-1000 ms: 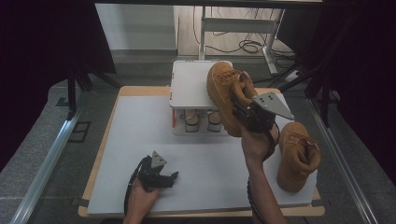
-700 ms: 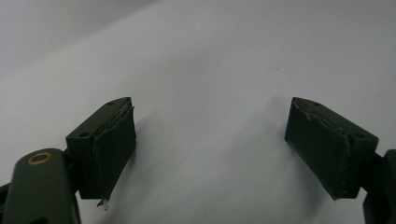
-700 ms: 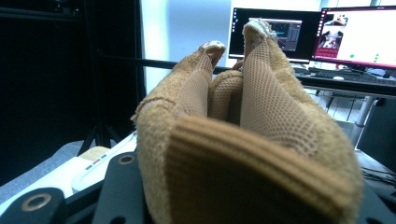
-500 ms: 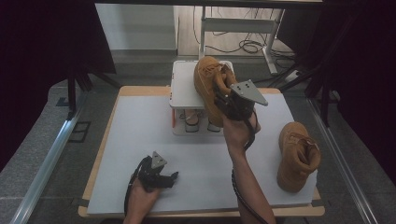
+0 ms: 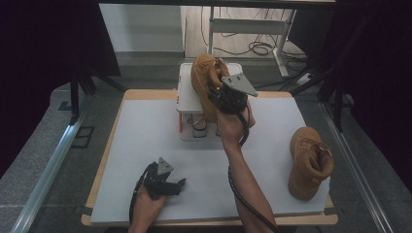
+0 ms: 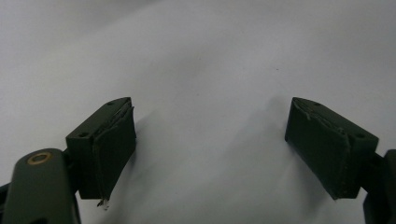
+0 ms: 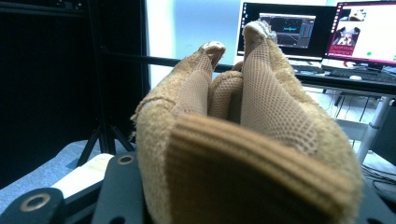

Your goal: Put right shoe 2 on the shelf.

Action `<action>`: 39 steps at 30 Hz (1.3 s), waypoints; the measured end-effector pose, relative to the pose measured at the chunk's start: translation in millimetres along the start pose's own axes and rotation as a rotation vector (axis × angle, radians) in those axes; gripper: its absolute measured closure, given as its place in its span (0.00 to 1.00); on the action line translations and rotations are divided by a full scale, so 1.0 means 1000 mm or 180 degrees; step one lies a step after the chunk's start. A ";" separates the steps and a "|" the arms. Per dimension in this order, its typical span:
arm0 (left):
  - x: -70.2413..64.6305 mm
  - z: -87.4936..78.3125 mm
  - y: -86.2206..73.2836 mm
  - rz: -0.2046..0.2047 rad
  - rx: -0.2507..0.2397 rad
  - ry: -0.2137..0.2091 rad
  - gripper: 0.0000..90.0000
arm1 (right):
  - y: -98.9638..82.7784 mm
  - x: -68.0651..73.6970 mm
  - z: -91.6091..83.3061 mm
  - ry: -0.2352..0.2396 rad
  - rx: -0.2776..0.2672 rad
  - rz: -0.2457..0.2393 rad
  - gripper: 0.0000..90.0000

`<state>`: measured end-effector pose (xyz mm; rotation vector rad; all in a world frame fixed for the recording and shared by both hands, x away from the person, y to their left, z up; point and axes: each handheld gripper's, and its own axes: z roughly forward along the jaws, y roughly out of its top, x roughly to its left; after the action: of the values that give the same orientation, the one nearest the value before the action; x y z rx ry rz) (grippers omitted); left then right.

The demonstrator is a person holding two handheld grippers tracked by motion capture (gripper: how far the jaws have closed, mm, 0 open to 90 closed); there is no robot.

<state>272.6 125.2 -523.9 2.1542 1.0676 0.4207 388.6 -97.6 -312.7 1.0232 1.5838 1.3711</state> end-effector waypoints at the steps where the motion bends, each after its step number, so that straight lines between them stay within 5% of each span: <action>1: 0.000 0.000 0.000 -0.0003 -0.0003 -0.0005 0.18 | 0.000 0.001 0.003 -0.0007 0.0011 0.0000 0.56; 17: 0.000 0.000 0.000 -0.0008 -0.0002 -0.0011 0.18 | 0.006 0.027 0.047 -0.0008 0.0049 0.0019 0.56; 30: 0.001 0.000 0.000 -0.0002 0.0009 -0.0010 0.18 | -0.001 0.023 0.065 -0.0005 0.0125 0.0055 0.53; 37: 0.000 0.000 0.000 0.0005 -0.0002 -0.0006 0.18 | -0.009 0.009 0.065 0.0059 0.0132 0.0320 0.35; 39: 0.000 0.000 0.000 0.0005 -0.0002 -0.0006 0.18 | -0.008 0.009 0.066 0.0074 0.0181 0.0289 0.30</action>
<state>272.9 125.3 -524.0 2.1546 1.0649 0.4195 445.5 -66.0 -327.8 1.1292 1.6188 1.4105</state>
